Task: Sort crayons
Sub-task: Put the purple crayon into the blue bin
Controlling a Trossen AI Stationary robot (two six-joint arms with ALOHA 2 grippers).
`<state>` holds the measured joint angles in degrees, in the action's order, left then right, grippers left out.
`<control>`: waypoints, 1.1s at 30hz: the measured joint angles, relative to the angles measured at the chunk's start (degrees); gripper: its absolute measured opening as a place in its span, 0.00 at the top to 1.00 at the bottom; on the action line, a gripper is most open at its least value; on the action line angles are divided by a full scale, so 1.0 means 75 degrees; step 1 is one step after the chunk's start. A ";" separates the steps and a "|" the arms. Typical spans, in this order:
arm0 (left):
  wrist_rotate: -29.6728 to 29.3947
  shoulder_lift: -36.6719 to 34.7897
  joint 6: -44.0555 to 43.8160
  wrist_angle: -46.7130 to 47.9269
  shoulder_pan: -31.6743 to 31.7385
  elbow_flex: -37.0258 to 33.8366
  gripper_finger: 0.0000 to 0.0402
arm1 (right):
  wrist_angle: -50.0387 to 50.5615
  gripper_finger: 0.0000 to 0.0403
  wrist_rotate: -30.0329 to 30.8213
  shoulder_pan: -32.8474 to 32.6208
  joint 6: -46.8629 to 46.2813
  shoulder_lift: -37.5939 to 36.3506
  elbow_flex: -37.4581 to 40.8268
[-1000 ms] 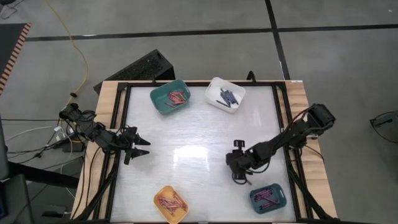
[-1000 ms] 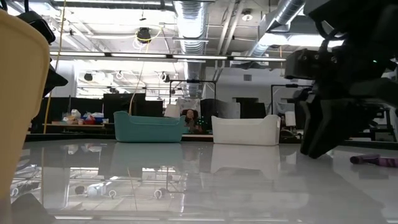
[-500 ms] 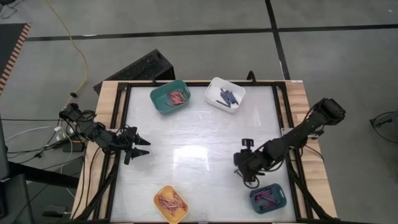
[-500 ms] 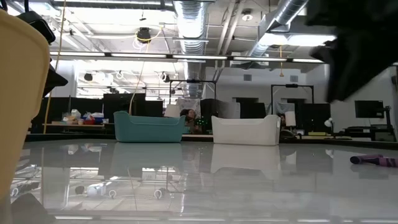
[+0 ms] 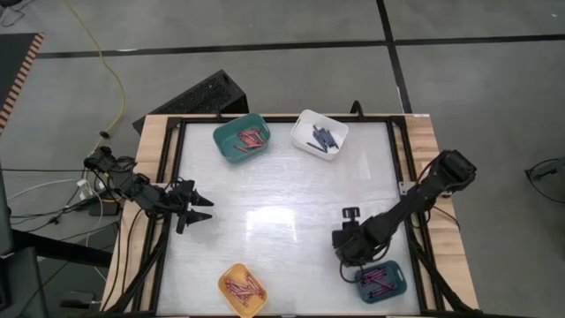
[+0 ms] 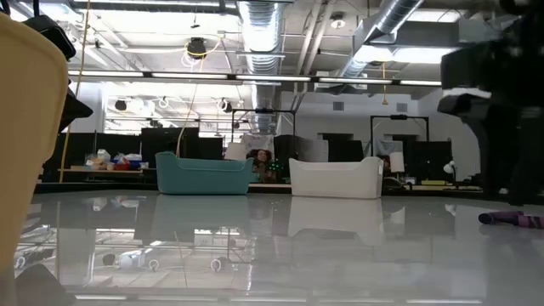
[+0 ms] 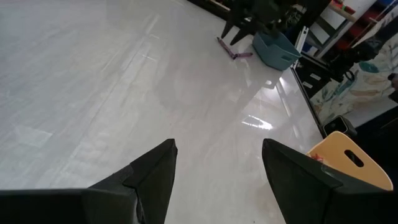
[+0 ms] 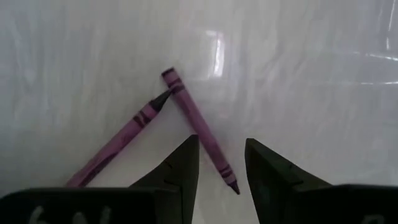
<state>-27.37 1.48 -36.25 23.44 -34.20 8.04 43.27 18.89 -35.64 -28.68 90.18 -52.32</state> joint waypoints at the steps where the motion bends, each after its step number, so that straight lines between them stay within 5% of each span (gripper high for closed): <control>1: 0.0001 0.0001 0.0000 0.0000 0.0000 -0.0001 0.43 | 0.0002 0.66 -0.0090 0.0003 0.0034 0.0077 0.0000; 13: 0.0008 0.0000 0.0000 0.0000 0.0003 -0.0001 0.43 | -0.0065 0.68 -0.0273 0.0085 0.0290 0.0698 -0.0033; 23: 0.0005 0.0000 0.0000 0.0000 0.0000 0.0002 0.43 | -0.0056 0.97 -0.0649 0.0488 0.0230 0.0709 -0.0027; 33: 0.0001 0.0000 0.0000 0.0000 0.0000 0.0001 0.43 | 0.0248 0.99 -0.0065 0.0741 -0.0175 0.0414 -0.0319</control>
<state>-27.36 1.48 -36.25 23.44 -34.20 8.04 45.12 18.40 -30.08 -30.00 93.29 -54.71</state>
